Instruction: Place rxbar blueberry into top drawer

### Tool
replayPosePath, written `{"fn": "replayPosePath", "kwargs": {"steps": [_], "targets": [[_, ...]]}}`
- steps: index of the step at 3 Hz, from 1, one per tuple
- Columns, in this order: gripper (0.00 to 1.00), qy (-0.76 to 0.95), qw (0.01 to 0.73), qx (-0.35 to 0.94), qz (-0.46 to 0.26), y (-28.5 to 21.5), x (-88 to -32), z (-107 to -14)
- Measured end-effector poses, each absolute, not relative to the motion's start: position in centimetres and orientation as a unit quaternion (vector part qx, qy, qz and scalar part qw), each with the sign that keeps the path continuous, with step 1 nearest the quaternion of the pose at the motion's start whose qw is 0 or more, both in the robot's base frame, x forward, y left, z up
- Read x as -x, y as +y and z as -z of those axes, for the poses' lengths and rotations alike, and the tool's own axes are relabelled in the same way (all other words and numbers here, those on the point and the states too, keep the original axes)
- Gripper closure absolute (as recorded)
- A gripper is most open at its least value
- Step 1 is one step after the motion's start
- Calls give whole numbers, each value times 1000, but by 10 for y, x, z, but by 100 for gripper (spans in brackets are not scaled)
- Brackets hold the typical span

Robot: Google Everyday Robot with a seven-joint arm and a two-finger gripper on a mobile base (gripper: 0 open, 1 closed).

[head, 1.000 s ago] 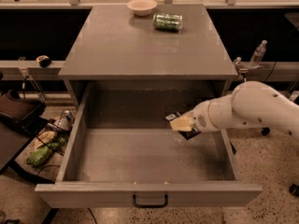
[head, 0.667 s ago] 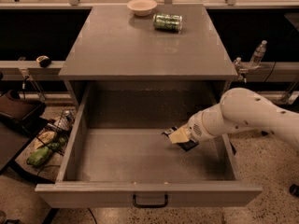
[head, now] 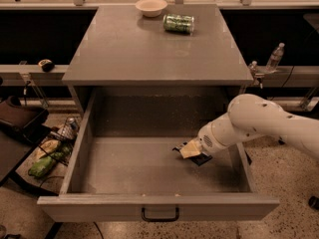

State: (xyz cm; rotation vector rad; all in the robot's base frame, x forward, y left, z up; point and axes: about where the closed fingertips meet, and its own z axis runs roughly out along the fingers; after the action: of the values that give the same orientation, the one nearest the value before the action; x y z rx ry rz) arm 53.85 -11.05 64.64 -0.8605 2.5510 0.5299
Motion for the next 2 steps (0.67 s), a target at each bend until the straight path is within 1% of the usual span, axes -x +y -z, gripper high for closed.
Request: {"fn": "replayPosePath", "kwargs": {"steps": [1, 2], "targets": [[50, 911, 198, 307, -189, -110, -539, -646], [26, 911, 198, 307, -189, -110, -539, -646]]}}
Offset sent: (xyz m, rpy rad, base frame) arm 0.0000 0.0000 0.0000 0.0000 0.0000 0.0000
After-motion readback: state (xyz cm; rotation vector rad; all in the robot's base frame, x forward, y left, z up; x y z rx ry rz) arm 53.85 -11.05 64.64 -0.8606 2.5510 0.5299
